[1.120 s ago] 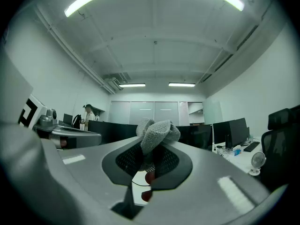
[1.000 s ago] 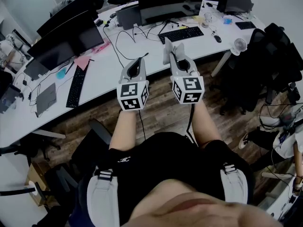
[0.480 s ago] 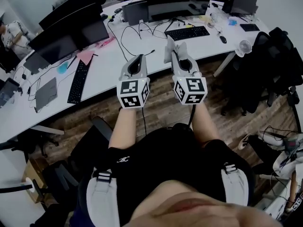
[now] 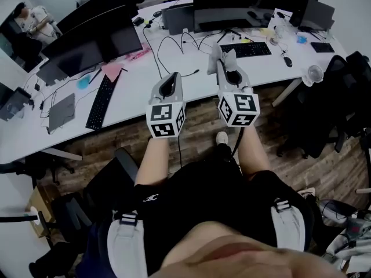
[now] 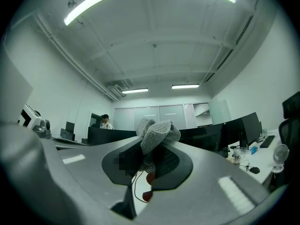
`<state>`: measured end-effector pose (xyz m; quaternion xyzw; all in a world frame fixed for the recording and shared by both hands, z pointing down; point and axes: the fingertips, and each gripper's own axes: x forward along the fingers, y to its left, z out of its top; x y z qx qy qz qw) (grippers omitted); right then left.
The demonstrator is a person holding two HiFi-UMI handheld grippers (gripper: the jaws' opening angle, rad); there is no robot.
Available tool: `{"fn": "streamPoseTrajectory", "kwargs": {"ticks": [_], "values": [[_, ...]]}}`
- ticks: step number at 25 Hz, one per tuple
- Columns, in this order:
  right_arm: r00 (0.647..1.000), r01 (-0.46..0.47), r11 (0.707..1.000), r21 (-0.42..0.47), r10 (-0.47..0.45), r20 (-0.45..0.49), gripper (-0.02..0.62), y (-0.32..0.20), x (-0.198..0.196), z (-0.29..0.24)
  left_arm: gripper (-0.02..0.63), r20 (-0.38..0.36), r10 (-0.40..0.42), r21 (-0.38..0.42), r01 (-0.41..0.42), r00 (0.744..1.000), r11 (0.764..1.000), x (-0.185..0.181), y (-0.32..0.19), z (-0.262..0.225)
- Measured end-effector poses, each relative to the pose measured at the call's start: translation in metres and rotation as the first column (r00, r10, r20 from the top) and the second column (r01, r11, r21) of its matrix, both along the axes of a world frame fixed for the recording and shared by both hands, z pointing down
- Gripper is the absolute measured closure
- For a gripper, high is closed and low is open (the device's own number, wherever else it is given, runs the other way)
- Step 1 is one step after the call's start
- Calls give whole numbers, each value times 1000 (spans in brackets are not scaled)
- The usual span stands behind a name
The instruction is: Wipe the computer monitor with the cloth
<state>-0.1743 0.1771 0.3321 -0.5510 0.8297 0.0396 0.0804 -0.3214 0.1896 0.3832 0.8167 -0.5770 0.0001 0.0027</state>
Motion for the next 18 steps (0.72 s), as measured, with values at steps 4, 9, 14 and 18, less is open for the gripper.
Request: {"fn": "streamPoseTrajectory", "kwargs": {"ticks": [4,9,14,18], "values": [[1000,10,1000,7,-10,4,561,-47,12,-1,552,-2,-25,7,26,1000,1000,7,-46,-3],[999,38,999,11,-38,16,561,-110,31,-8,552,9,-45,2,45,999,999,28,-108,-9],[998,62,998,5,-62,17,561,-169,55,-14,552,22,-69,-9,69,997,998,53,-164,-13],[996,86,996,-4,-86,18,561,-214,76,-15,552,22,-100,-19,100,995,995,72,-207,-17]]}}
